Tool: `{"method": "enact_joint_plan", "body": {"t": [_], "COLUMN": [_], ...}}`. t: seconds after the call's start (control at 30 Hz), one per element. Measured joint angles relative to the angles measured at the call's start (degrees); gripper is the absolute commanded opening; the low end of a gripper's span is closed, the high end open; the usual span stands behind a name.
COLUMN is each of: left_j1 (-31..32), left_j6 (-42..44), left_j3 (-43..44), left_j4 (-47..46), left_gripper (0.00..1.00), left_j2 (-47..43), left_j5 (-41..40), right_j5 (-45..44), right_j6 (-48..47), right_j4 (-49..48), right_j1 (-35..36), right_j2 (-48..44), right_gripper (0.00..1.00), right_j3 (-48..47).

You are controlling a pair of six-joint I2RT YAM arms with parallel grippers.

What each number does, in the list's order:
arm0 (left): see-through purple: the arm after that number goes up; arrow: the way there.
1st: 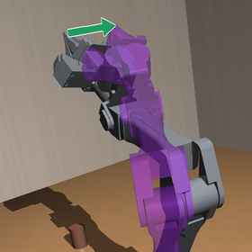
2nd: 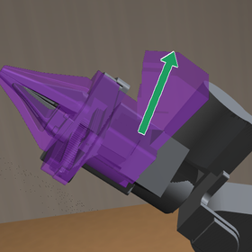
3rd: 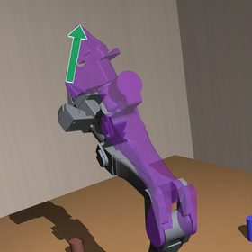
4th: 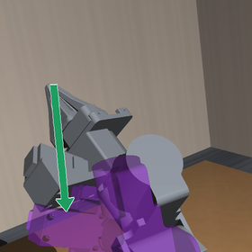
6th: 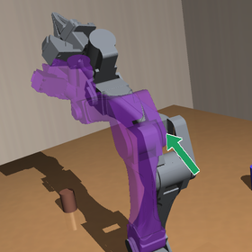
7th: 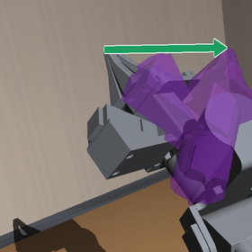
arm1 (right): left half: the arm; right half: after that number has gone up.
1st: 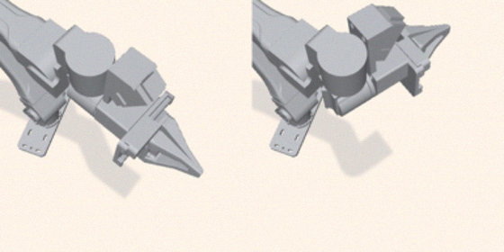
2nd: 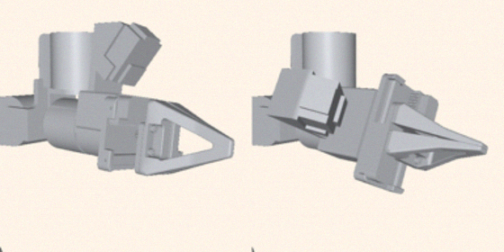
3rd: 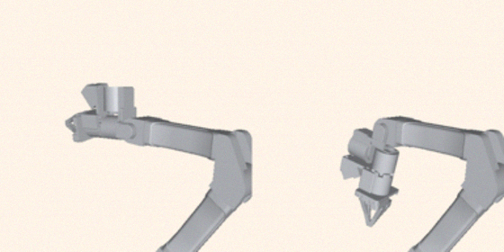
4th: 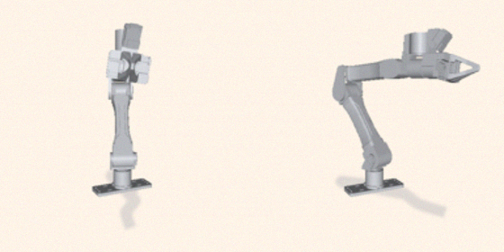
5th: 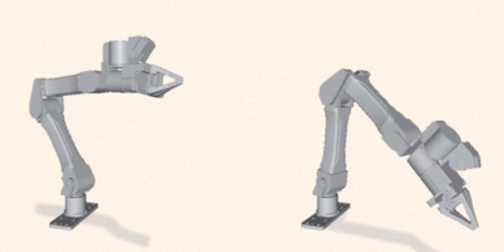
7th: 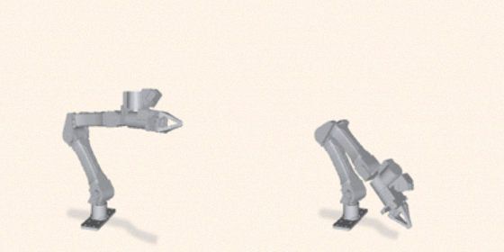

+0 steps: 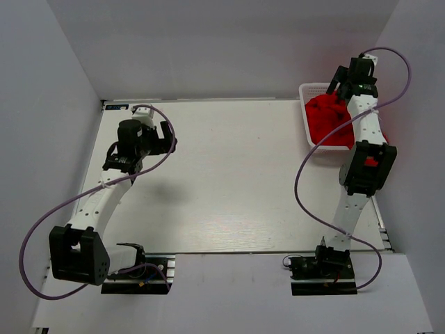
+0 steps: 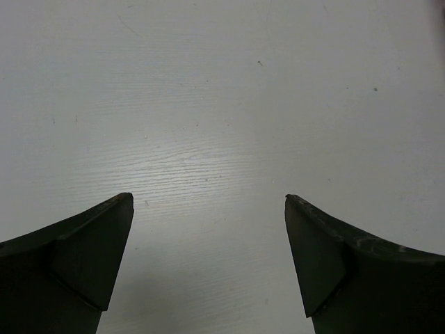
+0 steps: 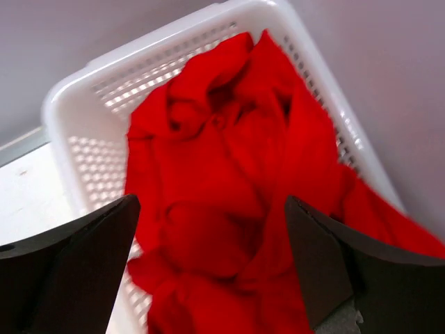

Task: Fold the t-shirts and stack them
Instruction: Grab crumpled tshirt from bin with the right arm

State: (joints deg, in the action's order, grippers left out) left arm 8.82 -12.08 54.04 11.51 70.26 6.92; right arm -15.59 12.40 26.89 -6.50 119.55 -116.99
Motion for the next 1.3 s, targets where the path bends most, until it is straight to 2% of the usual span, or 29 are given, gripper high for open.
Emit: {"method": "enact_joint_plan", "body": {"t": [0.13,0.4,0.53,0.57,0.67,0.73,0.8,0.9,0.97,1.07,1.23,1.3], "left_j1": [0.00,0.00,0.00,0.00,0.00,0.00,0.00,0.00,0.00,0.00,0.00,0.00], "left_j6": [0.00,-0.04,-0.44,-0.46,-0.57,-0.87,-0.96,-1.07,-1.14,-1.44,-1.53,-1.55], "left_j3": [0.00,0.00,0.02,0.04,0.33,0.44,0.48,0.48,0.48,0.48,0.48,0.48], "left_j4": [-0.28,-0.31,-0.33,-0.31,-0.09,0.00,0.02,0.04,0.02,0.04,0.02,0.04], "left_gripper": [1.00,1.00,1.00,1.00,1.00,1.00,1.00,1.00,1.00,1.00,1.00,1.00], "left_j2": [1.49,6.56,7.67,7.87,8.24,8.24,8.24,8.24,8.24,8.24,8.26,8.26], "left_j5": [0.20,0.04,-0.07,-0.07,-0.28,-0.48,-0.55,-0.72,-0.79,-0.92,-1.49,-1.81], "right_j5": [0.72,2.54,1.88,1.70,1.22,1.20,1.46,2.05,2.32,2.56,2.67,2.67], "right_j6": [-3.08,-7.06,-8.00,-8.04,-8.02,-7.65,-7.23,-6.54,-6.34,-6.03,-5.33,-5.20], "right_j4": [-2.05,-4.72,-4.83,-4.85,-4.33,-3.82,-3.45,-2.93,-2.36,-1.99,-2.23,-2.89], "right_j1": [-1.68,-1.51,-1.75,-1.86,-2.27,-2.54,-2.80,-2.93,-3.06,-3.13,-3.17,-3.19], "right_j2": [4.63,10.29,11.85,12.26,12.83,12.83,12.83,12.76,12.79,12.81,12.96,13.14], "right_gripper": [0.90,0.84,0.78,0.72,0.65,0.65,0.56,0.52,0.52,0.58,0.58,0.53], "right_j3": [-3.26,-4.33,-4.63,-4.74,-4.72,-4.59,-4.33,-2.75,-2.03,-2.08,-2.16,-2.16]}}
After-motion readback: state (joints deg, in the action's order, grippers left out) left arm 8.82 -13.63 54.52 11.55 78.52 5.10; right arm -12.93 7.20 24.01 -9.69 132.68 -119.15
